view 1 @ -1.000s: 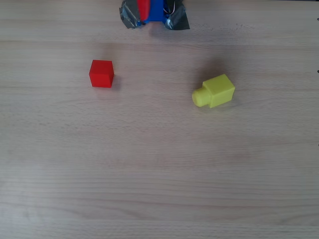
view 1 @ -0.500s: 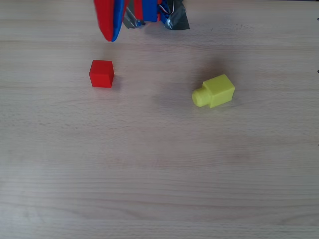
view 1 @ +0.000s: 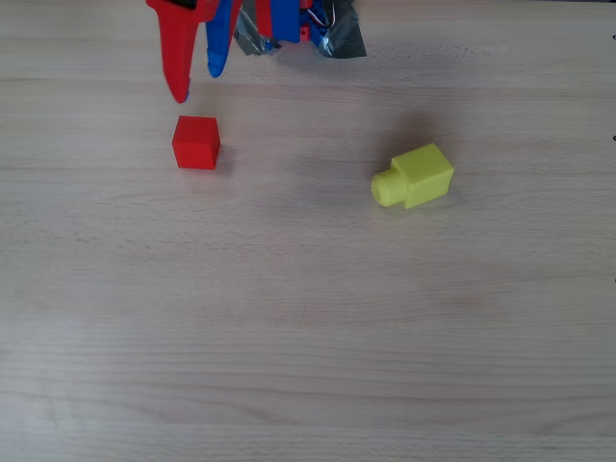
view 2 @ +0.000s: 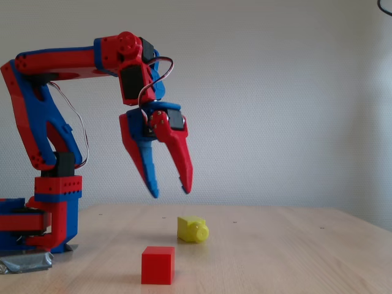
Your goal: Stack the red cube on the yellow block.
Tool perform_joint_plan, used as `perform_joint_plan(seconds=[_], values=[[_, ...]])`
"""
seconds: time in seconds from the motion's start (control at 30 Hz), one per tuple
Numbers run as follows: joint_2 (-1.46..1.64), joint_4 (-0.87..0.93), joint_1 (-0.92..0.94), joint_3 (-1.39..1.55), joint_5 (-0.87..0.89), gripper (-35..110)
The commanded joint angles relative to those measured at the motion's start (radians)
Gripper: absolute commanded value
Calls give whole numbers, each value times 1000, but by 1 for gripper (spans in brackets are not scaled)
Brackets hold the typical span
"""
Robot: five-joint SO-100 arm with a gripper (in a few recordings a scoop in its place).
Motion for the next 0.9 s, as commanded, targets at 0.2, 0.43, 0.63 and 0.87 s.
perform_joint_plan(seconds=[0.2,0.43,0.63,0.87], values=[[-74,37,51,-106,-54,25],[-129,51,64,-95,-164,27],[-158,63,95,-87,-282,28],[-199,55,196,-98,-428,28]])
